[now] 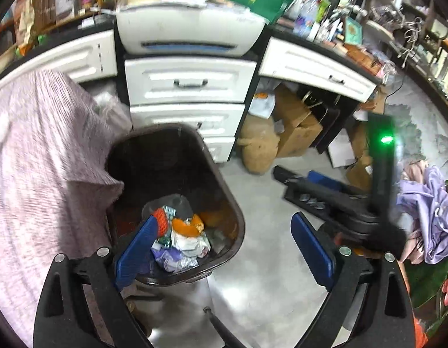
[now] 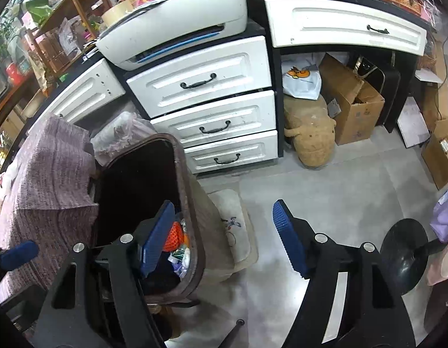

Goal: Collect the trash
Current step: 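Withdraw both open tools from the bin toward the table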

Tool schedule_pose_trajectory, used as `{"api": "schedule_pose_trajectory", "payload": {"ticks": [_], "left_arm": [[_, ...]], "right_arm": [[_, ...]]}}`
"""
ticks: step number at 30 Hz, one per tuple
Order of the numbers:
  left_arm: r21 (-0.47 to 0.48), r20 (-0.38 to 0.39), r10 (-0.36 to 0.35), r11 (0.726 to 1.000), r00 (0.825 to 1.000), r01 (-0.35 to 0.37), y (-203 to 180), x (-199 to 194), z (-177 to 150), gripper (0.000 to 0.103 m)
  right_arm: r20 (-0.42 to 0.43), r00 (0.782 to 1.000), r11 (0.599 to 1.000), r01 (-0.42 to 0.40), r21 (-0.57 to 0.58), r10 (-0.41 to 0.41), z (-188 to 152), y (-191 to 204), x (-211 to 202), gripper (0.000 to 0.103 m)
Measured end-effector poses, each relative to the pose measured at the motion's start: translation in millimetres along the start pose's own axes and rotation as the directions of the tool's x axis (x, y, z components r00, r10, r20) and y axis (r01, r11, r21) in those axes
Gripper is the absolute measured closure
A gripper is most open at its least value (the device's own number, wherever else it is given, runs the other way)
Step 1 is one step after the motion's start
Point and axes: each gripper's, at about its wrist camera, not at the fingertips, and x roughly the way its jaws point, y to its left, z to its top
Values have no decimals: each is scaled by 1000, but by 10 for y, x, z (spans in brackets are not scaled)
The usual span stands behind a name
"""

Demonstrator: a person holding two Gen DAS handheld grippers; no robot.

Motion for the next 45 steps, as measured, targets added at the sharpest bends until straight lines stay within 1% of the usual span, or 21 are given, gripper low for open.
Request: {"api": "schedule_pose_trajectory", "payload": {"ticks": [3,5,15,18,21,28,34,36,39,41,42,45], "left_arm": [[19,44,-10,1000,999,9,-45,-171,17,8],[26,71,-5,1000,997,3,-54,-280,27,8],[-17,163,-5,1000,987,8,86,-692,46,6],[-25,185,13,1000,983,-8,164,-804,43,6],[-52,207,27,998,978,-17,285,-915,41,6],[-87,247,113,992,962,-94,568,-1122,0,6],[-156,255,185,977,949,-149,924,-1265,-83,6],[-179,256,215,969,943,-172,1060,-1320,-131,6],[-200,261,273,954,926,-225,1254,-1407,-225,6],[-216,257,309,942,916,-257,1379,-1453,-287,6],[-221,253,320,938,913,-268,1443,-1469,-302,6],[-248,225,368,917,902,-312,1666,-1511,-407,6]], "right_arm": [[6,1000,1000,-12,-10,12,16,69,-21,30],[12,1000,1000,-20,-21,21,14,128,-41,22],[32,997,996,-66,-58,68,40,410,-136,20],[40,994,993,-95,-71,98,69,531,-189,20],[51,991,989,-116,-95,121,97,667,-241,20],[72,979,969,-176,-174,190,162,1074,-367,19],[77,964,941,-230,-248,256,193,1489,-434,19],[75,956,926,-253,-281,284,191,1665,-459,18],[67,949,905,-272,-327,309,183,1889,-483,15],[64,939,882,-291,-371,337,151,2091,-528,14],[62,936,874,-297,-383,345,139,2148,-539,14],[38,921,834,-332,-440,387,91,2421,-581,14]]}}
